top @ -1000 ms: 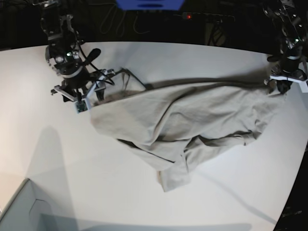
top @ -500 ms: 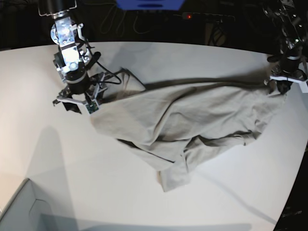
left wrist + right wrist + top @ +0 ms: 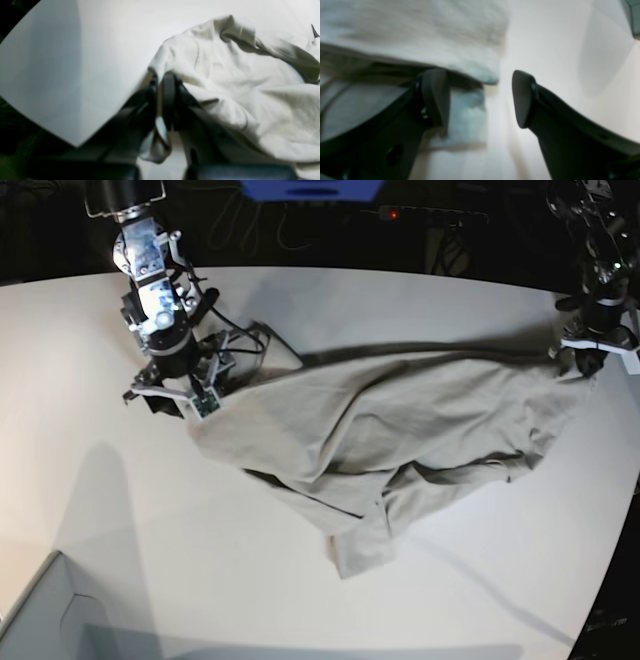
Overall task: Layout the t-shirt on the table in an organized manner, then fold the t-shirt properly
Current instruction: 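Adjust the right gripper's hold and drag the shirt edge further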
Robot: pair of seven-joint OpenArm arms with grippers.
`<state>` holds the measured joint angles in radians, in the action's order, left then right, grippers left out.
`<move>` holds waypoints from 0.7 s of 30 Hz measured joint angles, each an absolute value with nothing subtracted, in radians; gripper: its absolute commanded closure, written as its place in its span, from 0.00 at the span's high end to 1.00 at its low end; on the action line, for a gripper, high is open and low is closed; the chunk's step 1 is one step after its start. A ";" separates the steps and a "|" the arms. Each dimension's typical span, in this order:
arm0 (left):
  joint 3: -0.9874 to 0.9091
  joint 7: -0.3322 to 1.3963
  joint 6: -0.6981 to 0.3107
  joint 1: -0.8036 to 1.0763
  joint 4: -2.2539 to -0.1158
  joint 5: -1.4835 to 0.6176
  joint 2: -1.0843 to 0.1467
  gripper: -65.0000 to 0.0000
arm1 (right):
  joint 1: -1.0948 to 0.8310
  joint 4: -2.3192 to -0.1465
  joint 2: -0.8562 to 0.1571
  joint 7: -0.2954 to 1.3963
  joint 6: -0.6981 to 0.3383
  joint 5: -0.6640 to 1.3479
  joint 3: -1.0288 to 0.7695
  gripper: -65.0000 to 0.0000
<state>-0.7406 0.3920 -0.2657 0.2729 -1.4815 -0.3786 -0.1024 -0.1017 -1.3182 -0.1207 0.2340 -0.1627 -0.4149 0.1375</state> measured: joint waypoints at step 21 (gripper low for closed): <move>-0.740 0.392 -0.266 0.265 -1.481 -0.379 -0.102 0.00 | -0.031 -1.280 -0.102 0.233 -0.163 -0.415 0.150 0.37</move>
<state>-0.7399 0.3923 -0.2657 0.2646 -1.4815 -0.3786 -0.1020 -0.0315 -1.2797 -0.1020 0.2329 -0.1631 -0.4152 0.1497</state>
